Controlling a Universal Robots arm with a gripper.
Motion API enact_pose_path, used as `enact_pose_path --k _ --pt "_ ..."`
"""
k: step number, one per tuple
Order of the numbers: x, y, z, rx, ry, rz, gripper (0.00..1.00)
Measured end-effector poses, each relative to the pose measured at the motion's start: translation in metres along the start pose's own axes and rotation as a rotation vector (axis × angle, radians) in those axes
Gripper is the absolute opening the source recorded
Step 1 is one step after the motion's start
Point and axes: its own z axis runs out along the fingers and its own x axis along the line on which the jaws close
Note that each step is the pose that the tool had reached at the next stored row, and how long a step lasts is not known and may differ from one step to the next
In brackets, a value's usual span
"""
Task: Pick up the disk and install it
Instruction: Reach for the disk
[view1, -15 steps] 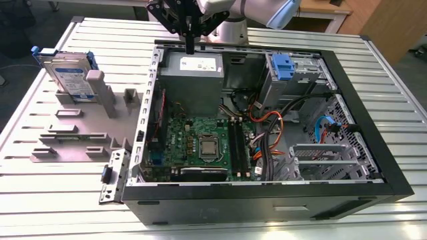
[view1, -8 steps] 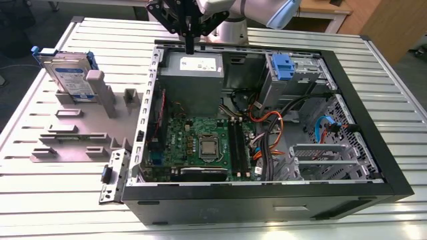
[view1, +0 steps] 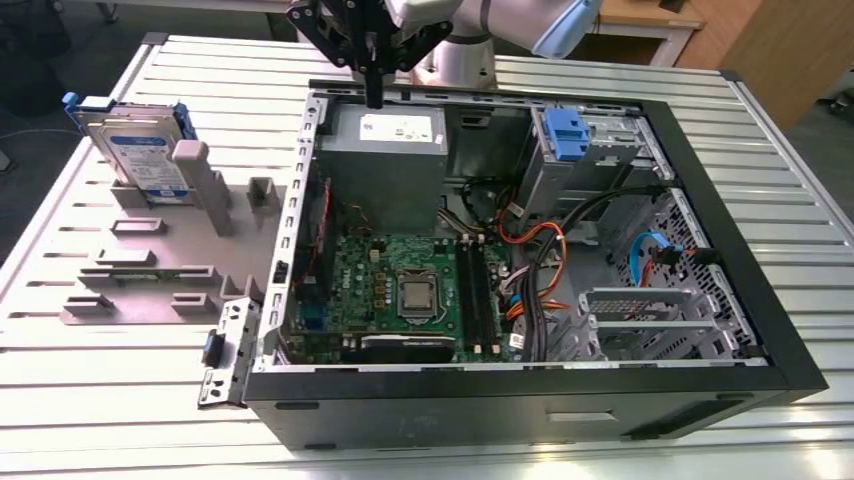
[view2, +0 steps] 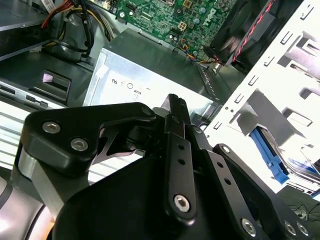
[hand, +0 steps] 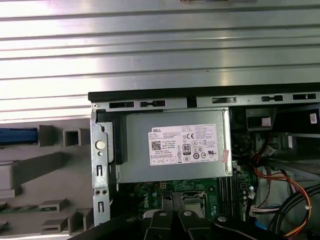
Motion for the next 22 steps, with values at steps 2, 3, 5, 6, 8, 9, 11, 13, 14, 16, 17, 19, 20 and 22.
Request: enact_pose_path --k 2,3,5,6,8,9,11,13,14,16,17,19,20,22 --pt "0.0007 0.0000 0.0000 -0.0001 0.0000 0.000 0.11" --pt "0.0011 -0.0001 0.0000 0.0000 0.0000 0.000 0.11" --pt "0.0013 -0.0001 0.0000 0.0000 0.0000 0.000 0.11" --pt "0.0014 -0.0001 0.0000 0.0000 0.0000 0.000 0.11" --pt "0.0018 -0.0001 0.0000 0.0000 0.0000 0.000 0.11" --pt "0.0020 -0.0001 0.0000 0.0000 0.0000 0.000 0.11" --pt "0.0027 -0.0002 -0.0001 0.0000 0.0000 0.000 0.11" --pt "0.0039 -0.0003 -0.0001 0.0000 0.0000 0.000 0.11" --pt "0.0046 -0.0004 -0.0001 0.0000 0.0001 0.000 0.11" --pt "0.0063 -0.0005 -0.0001 0.0000 0.0000 0.000 0.11" --pt "0.0070 -0.0005 -0.0001 0.0000 0.0000 0.000 0.11" --pt "0.0085 -0.0007 -0.0001 0.0000 0.0000 0.000 0.11" --pt "0.0092 -0.0007 -0.0001 0.0000 0.0000 0.000 0.11" --pt "0.0105 -0.0008 -0.0001 0.0000 0.0000 0.000 0.11"
